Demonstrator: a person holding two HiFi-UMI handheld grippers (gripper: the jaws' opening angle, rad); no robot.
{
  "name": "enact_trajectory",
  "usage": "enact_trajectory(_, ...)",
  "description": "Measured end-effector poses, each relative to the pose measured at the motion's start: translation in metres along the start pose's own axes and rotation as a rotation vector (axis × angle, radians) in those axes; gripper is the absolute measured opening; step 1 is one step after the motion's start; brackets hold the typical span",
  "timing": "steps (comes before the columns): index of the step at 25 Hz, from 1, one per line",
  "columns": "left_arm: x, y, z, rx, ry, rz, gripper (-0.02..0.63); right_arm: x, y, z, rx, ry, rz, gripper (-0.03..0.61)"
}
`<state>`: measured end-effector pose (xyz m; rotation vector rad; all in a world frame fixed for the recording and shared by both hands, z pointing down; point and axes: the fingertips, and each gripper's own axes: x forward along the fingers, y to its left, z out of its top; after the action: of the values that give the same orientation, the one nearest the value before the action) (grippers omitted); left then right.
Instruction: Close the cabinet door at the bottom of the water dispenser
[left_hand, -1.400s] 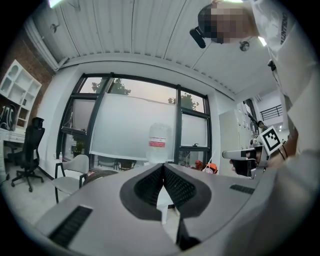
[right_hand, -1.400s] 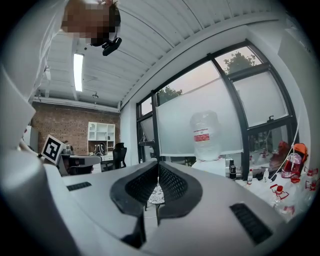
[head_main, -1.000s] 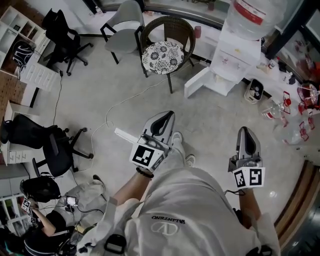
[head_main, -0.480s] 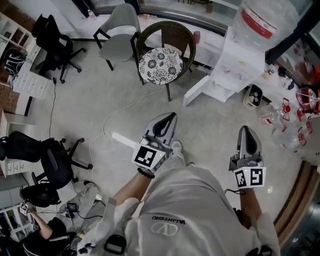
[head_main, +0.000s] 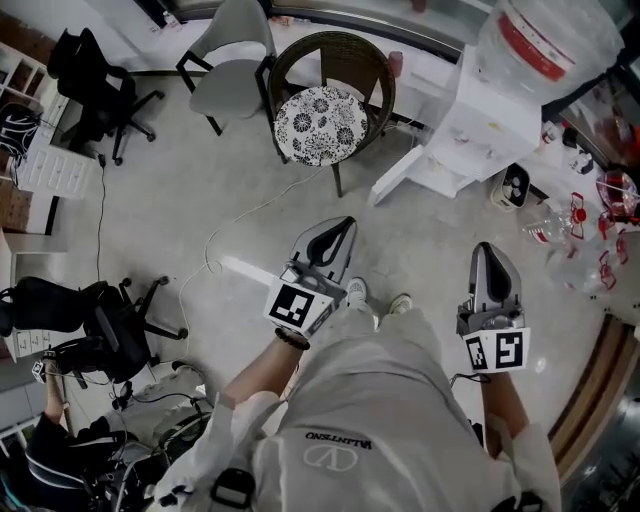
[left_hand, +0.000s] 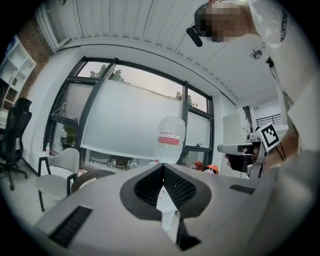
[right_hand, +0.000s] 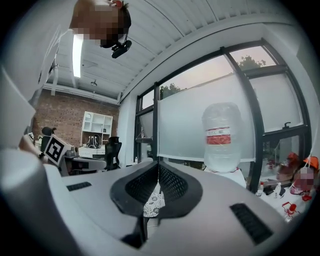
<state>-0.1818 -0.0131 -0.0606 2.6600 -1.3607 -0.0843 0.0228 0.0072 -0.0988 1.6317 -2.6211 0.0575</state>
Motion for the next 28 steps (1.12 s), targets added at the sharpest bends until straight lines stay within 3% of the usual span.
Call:
enact_trajectory(5,0.022,0.002,-0.019,0.072,-0.013,0.001,0.003,0.024,-0.013,-0.01,-0.024,-0.027,0.024,0.017)
enact_trajectory(11,0.066,0.02,-0.101,0.109,-0.008,0.004,0.003,0.068,-0.027,-0.082,-0.027,-0.061,0.074,0.017)
enact_trajectory(15,0.091,0.026,-0.174,0.132,-0.02,-0.009,0.003,0.087,-0.031,-0.169,-0.018,-0.047,0.158,0.017)
enact_trajectory(20,0.122,0.054,-0.3,0.128,0.001,-0.014,0.003,0.124,-0.036,-0.3,0.013,-0.055,0.305,0.018)
enact_trajectory(28,0.163,0.104,-0.485,0.194,-0.008,0.003,0.003,0.182,-0.046,-0.497,-0.043,-0.049,0.366,0.018)
